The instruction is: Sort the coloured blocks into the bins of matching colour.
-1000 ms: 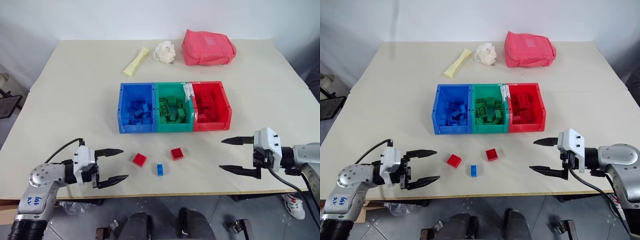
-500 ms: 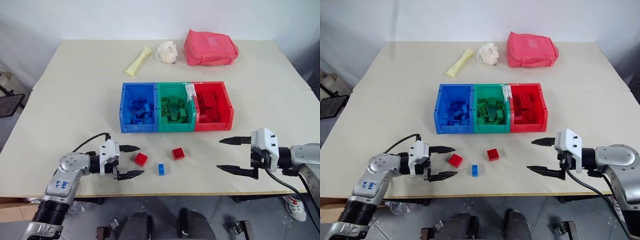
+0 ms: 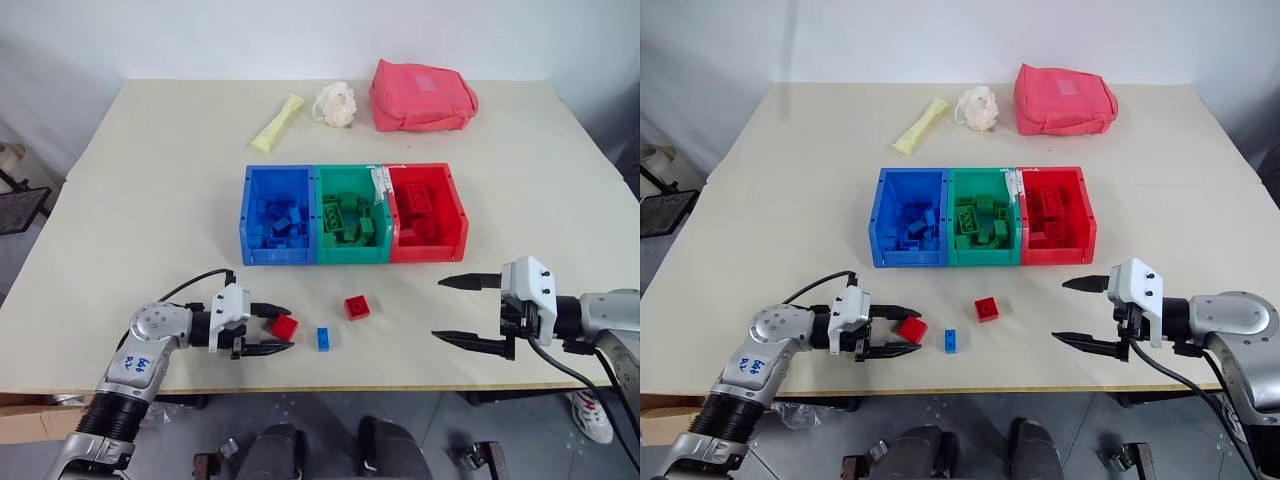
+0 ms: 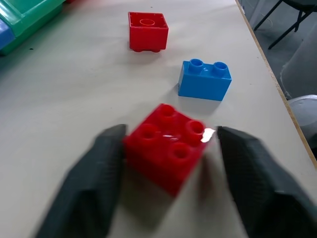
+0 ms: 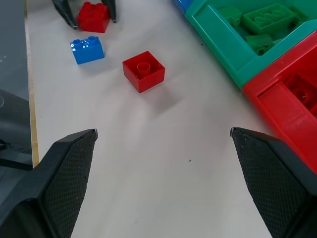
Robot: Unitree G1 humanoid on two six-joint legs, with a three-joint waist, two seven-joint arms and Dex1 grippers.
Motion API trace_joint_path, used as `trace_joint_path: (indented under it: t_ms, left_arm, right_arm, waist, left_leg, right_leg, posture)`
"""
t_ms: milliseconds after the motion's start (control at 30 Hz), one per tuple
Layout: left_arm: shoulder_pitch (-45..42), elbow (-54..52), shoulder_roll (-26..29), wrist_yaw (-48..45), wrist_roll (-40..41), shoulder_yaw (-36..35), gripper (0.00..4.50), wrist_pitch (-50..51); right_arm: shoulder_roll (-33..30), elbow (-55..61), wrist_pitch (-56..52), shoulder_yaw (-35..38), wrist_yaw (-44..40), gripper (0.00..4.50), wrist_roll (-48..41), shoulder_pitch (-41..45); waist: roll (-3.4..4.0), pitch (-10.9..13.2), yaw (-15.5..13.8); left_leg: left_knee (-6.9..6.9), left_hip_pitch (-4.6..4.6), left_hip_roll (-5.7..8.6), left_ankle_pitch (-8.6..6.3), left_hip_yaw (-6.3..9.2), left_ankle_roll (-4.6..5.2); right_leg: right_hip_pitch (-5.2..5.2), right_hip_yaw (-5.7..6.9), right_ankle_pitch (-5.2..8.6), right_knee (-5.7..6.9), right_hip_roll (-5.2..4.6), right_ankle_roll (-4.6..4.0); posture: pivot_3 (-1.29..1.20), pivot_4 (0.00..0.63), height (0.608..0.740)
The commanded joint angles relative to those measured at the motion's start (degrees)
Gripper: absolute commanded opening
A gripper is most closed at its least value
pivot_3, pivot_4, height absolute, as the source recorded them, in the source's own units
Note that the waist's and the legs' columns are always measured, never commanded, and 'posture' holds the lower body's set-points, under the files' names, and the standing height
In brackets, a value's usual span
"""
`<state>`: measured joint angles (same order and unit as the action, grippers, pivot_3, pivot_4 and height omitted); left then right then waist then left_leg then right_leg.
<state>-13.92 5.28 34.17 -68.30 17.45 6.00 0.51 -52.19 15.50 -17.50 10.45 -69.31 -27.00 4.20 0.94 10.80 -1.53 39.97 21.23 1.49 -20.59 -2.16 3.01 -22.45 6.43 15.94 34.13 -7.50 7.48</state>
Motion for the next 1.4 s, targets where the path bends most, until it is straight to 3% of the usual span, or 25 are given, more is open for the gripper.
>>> trace_joint_path:
  t_ms: [33,333,667,900,1033,1400]
  left_arm:
    - [0.2,-0.3,0.2,-0.3,-0.2,-0.2,2.02,-0.9]
    - [-1.6,-2.5,-2.0,3.4,0.8,-0.5,2.02,2.5]
    - [-10.7,-10.1,-14.4,14.9,4.0,0.0,2.02,11.2]
    - [-20.2,-0.9,-23.2,18.1,0.8,3.0,2.02,8.4]
    - [-29.7,11.4,-29.6,20.9,-2.4,4.5,2.02,5.6]
    - [-48.0,40.1,-40.0,29.4,-9.4,2.8,2.02,-7.6]
  right_arm:
    - [-0.5,1.6,0.7,2.4,0.2,4.50,-1.2,-0.3]
    - [0.1,0.5,1.2,3.3,0.9,4.50,-1.0,-0.3]
    - [3.9,0.9,-1.1,10.3,8.2,4.50,-5.3,-1.1]
    - [6.3,5.8,-2.2,13.6,14.1,4.50,-6.4,-4.7]
    - [8.4,10.6,-2.7,16.3,18.0,4.50,-6.9,-8.9]
    - [12.0,17.4,-2.6,20.3,25.7,4.50,-7.6,-14.5]
  waist:
    - [0.00,0.0,0.0]
    - [0.00,0.0,0.0]
    - [-0.03,0.0,-0.5]
    - [-0.04,0.0,-1.4]
    - [-0.06,0.0,-2.4]
    - [-0.15,0.1,-2.9]
  left_leg:
    - [0.00,0.00,0.00,0.00,0.00,0.00]
    - [0.02,0.00,0.02,0.01,0.01,0.01]
    - [0.07,0.01,0.12,0.03,0.02,0.06]
    - [0.09,0.01,0.23,0.08,-0.10,0.15]
    - [0.10,0.06,0.29,0.13,-0.06,0.23]
    - [0.06,0.21,0.46,0.22,-0.16,0.39]
  right_leg:
    - [0.00,0.00,0.00,0.00,0.00,0.00]
    - [0.01,-0.01,0.00,0.02,0.00,0.01]
    - [0.03,-0.04,-0.03,0.10,0.03,0.05]
    - [0.02,0.19,-0.05,0.12,0.04,0.10]
    - [0.04,0.24,-0.09,0.07,0.02,0.16]
    - [0.02,0.18,-0.18,-0.23,-0.05,0.33]
  posture:
    - [0.00,0.150,0.740]
    - [0.00,0.150,0.740]
    - [0.00,0.150,0.740]
    - [0.00,0.150,0.740]
    - [0.00,0.150,0.740]
    - [0.00,0.150,0.740]
